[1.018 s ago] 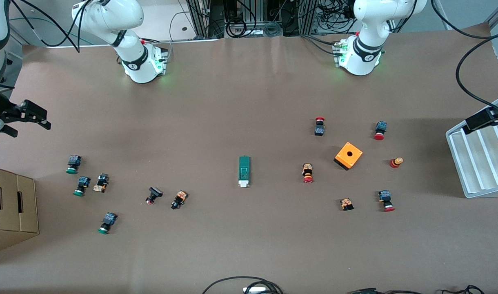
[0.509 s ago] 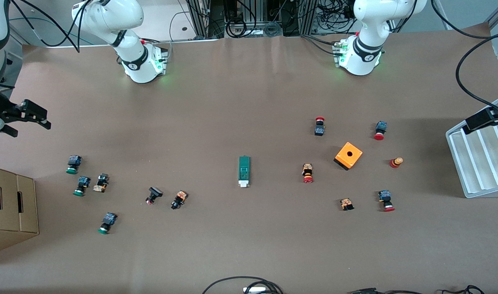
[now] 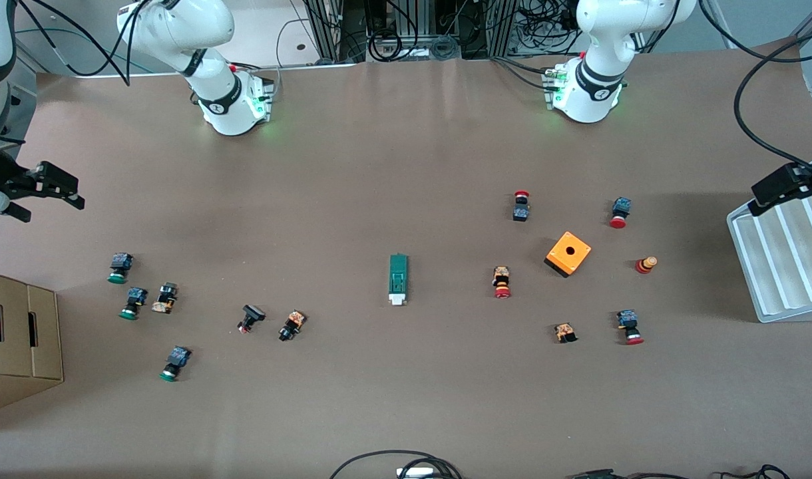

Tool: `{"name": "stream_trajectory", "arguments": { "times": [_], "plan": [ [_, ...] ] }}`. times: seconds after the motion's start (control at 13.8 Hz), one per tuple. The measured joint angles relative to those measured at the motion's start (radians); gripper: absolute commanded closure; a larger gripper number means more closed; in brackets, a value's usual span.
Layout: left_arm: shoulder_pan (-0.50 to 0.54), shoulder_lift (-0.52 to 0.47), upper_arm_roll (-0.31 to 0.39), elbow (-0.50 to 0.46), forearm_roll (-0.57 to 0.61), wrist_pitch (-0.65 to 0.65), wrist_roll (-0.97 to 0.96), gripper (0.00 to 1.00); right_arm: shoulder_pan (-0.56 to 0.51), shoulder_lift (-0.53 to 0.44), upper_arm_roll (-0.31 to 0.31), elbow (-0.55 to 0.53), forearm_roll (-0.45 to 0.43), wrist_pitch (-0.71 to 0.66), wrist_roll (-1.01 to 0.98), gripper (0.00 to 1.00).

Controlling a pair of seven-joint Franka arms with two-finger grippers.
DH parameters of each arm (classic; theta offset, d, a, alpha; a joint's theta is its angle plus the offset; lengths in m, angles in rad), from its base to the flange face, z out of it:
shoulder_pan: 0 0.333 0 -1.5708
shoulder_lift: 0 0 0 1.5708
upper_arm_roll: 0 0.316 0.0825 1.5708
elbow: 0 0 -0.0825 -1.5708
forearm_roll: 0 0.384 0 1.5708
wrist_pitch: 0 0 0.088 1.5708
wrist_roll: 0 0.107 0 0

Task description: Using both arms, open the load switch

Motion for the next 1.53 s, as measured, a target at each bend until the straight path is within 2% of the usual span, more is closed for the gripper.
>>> {"name": "stream_trajectory", "arguments": {
  "times": [0.29,0.8,1.31,1.53],
  "plan": [
    [-0.004,0.000,-0.034,0.001,0.000,0.079,0.004,0.00,0.000,0.000,-0.001,0.000,0.000,-0.004,0.000,0.00],
    [-0.016,-0.007,-0.038,0.013,0.000,0.092,0.053,0.00,0.000,0.000,-0.002,0.000,0.000,-0.017,-0.001,0.00],
    [-0.151,-0.057,-0.053,0.051,0.013,0.093,-0.135,0.00,-0.001,0.001,-0.005,0.000,0.000,-0.017,-0.001,0.00],
    [-0.289,-0.076,-0.078,0.052,0.154,0.104,-0.265,0.00,-0.001,0.001,-0.006,0.000,0.000,-0.017,-0.002,0.00]
  ]
}}
